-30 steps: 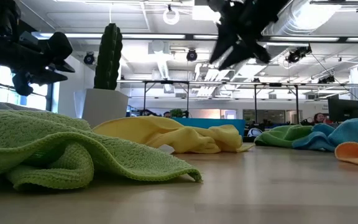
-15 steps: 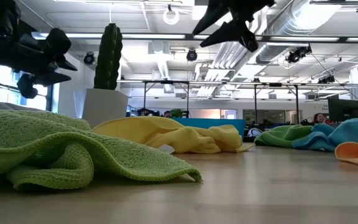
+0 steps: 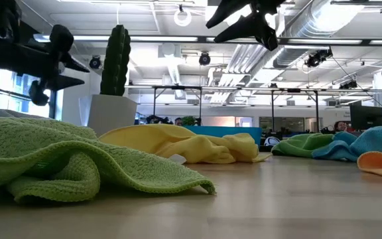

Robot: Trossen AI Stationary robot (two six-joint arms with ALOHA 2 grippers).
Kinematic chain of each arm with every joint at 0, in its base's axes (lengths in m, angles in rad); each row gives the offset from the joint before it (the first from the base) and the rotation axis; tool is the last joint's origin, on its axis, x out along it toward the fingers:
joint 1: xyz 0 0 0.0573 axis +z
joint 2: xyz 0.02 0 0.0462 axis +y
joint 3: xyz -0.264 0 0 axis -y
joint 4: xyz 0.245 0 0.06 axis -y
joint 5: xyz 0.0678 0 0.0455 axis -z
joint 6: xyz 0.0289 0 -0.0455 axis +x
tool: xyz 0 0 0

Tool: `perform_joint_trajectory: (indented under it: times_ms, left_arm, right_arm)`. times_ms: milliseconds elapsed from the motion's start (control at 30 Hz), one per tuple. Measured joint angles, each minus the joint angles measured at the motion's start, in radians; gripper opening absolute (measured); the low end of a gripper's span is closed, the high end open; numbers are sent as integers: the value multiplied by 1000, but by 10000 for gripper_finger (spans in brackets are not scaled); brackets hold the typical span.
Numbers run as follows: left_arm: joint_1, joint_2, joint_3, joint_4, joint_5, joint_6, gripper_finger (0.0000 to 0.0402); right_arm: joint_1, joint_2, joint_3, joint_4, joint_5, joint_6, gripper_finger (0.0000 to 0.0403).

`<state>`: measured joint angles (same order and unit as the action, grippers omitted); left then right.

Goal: Fold microfiber towels
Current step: Adjust the microfiber towels

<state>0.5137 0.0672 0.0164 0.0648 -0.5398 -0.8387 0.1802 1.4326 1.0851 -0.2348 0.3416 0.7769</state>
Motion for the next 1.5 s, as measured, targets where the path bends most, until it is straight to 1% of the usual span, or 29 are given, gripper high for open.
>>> perform_joint_trajectory:
  times_ms: [67,200,267,333,400,500,567,700,800,900,967,1167,1300,1500]
  left_arm:
    - [0,0,0,15,104,0,147]
    - [0,0,0,76,371,-11,147]
    - [-2,0,0,138,511,-9,147]
    - [-15,0,0,222,630,15,147]
    - [-38,0,0,312,716,29,147]
    - [-88,0,0,430,781,31,147]
    - [-127,0,0,480,795,31,147]
    - [-211,0,0,498,778,31,147]
    - [-274,19,0,502,699,38,147]
    - [-323,49,0,524,597,105,147]
    - [-345,73,0,539,557,142,147]
    - [-372,151,9,632,523,212,147]
    - [-373,223,84,639,516,269,147]
    - [-373,407,221,624,509,395,147]
  right_arm:
    - [0,0,0,0,0,0,133]
    - [-2,0,0,0,0,-32,133]
    - [-2,0,0,0,0,-45,133]
    - [-2,1,0,0,0,-53,133]
    - [-2,1,0,0,0,-61,133]
    - [-2,1,0,0,0,-63,133]
    - [-3,1,0,0,0,-63,133]
    - [-5,1,0,0,0,-77,133]
    - [-10,1,0,0,0,-87,133]
    - [-19,1,0,0,0,-90,133]
    - [-27,1,0,0,0,-90,133]
    - [-44,1,0,0,0,-90,133]
    - [-43,1,0,0,0,-89,133]
    - [-43,1,0,0,0,-86,133]
